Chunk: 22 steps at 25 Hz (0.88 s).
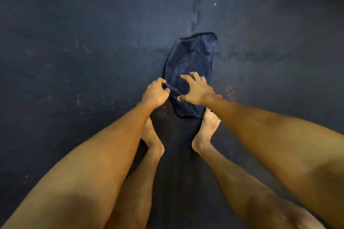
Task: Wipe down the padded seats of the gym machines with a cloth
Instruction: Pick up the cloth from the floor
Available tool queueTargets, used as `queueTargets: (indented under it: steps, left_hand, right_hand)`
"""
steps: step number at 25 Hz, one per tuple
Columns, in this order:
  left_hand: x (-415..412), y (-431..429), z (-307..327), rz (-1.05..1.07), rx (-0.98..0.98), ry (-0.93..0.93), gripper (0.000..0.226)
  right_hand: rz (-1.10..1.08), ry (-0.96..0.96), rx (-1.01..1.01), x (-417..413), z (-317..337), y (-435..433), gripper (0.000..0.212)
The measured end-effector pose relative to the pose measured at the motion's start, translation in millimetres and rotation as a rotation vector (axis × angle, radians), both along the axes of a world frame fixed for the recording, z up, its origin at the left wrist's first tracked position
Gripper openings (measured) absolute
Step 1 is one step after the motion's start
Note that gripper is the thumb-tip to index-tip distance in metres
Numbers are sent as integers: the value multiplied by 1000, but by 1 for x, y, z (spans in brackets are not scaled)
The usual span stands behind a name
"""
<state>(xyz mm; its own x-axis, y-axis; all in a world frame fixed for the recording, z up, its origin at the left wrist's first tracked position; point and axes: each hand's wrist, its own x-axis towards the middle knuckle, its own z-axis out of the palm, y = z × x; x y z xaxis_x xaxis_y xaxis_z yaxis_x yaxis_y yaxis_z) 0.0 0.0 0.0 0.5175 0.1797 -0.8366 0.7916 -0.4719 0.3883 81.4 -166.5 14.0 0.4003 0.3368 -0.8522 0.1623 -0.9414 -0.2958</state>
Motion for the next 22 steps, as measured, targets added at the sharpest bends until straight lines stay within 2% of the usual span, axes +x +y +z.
queueTargets:
  steps: [3,5,6,8,10,12,16,20,22]
  left_hand:
    - [-15,-4,-70,41,28,45,41]
    - [-30,-4,-96,49,29,56,39]
    - [-34,-4,-108,38,38,35,39]
    - [-38,-2,-125,15,59,-17,37]
    - [-41,1,-133,5,66,-10,37]
    - [-38,1,-126,28,46,9,38]
    - [-22,4,-87,7,41,34,40]
    - [9,13,-25,-53,44,-12,41]
    - [25,16,6,-52,60,-38,41]
  right_hand:
    - [4,2,-123,-27,-77,0,116]
    - [3,-99,-173,-46,-112,0,112]
    - [-9,-169,-161,-49,-127,1,102]
    - [-36,-277,-80,-50,-147,3,68]
    - [-40,-270,-33,-50,-152,6,38]
    - [-149,-240,-26,-45,-148,4,28]
    - [-517,-238,-34,-16,-104,5,17]
    - [-683,-239,-1,23,-31,7,25]
    - [-734,-219,-73,44,6,12,43]
